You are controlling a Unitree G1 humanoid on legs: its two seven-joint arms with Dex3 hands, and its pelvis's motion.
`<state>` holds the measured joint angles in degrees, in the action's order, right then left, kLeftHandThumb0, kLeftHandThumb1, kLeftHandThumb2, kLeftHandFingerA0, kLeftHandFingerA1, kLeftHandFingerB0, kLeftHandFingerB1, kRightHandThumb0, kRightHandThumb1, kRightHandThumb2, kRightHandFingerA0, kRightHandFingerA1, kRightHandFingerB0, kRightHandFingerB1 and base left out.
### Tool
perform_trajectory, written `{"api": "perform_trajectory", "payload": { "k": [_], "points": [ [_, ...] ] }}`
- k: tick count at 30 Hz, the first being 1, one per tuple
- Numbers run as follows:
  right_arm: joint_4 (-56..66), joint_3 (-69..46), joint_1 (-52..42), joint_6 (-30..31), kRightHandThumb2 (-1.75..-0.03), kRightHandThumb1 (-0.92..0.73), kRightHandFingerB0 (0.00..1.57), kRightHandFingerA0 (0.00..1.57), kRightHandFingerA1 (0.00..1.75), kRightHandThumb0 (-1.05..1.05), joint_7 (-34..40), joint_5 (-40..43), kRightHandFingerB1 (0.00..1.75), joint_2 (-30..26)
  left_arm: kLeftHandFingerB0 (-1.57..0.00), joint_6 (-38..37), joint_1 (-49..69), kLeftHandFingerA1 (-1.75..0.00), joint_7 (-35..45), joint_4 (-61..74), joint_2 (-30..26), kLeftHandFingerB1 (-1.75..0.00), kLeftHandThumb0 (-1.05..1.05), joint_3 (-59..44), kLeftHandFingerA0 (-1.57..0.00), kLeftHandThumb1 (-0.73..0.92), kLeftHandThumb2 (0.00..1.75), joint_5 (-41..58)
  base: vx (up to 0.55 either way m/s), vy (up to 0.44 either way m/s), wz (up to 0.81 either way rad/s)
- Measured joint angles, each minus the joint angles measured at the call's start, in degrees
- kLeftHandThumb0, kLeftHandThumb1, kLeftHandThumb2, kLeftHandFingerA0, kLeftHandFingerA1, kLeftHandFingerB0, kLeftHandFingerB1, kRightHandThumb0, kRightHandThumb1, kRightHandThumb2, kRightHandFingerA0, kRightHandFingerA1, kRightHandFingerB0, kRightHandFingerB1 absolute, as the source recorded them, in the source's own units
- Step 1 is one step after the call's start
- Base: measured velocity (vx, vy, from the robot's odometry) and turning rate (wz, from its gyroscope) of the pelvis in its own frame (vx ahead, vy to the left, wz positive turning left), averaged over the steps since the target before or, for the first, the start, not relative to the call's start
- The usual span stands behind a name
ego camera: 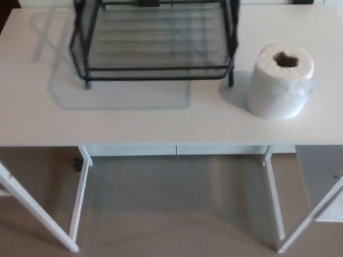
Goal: The robot walks towards a desk on which a file tray is kept in the middle and a toilet paper roll is kept on its right. The robot uses its right hand to hook on finger in the gap of the roll and grabs it, lifts it and places it on the tray.
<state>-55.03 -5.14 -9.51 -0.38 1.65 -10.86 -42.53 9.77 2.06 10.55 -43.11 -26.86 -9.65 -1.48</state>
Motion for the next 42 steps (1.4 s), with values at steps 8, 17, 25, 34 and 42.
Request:
{"api": "perform_trajectory", "payload": {
  "k": [8,17,25,34,42],
  "points": [
    [0.0,-0.2,-0.2,0.0,-0.59,-0.63,0.46,0.39,0.60,-0.53,0.1,0.0,0.36,-0.5,-0.44,0.0,0.0,-0.79,0.0,0.1,0.1,-0.51,-0.38,0.0,-0.48,0.79,0.63,0.0,0.13,-0.039,-0.04],
    [-0.1,-0.2,-0.7,-0.1,-0.59,-0.63,0.46,0.39,0.60,-0.53,0.2,0.0,0.36,-0.3,-0.44,0.0,0.3,-0.79,0.0,0.2,0.0,-0.51,-0.38,0.1,-0.48,0.79,0.63,0.0,0.06,0.166,-0.04],
    [-0.1,-0.1,-0.8,-0.3,-0.59,-0.63,0.46,0.39,0.60,-0.53,0.2,0.0,0.36,-0.1,-0.44,0.0,0.5,-0.79,0.0,0.3,-0.3,-0.51,-0.38,0.0,-0.48,0.79,0.63,0.0,0.03,0.026,0.02],
    [-0.5,-0.1,-1.0,-0.3,-0.59,-0.63,0.46,0.39,0.60,-0.53,0.2,0.0,0.36,-0.1,-0.44,0.0,0.6,-0.79,0.0,0.3,-0.3,-0.51,-0.38,0.0,-0.48,0.79,0.63,0.0,0.00,0.000,0.00],
    [-0.8,0.1,-1.0,-0.3,-0.59,-0.63,0.46,0.39,0.60,-0.53,0.3,0.0,0.36,0.0,-0.44,0.0,0.8,-0.79,0.0,0.3,-0.4,-0.51,-0.38,0.0,-0.48,0.79,0.63,0.0,0.00,0.000,0.00]
  ]
}}
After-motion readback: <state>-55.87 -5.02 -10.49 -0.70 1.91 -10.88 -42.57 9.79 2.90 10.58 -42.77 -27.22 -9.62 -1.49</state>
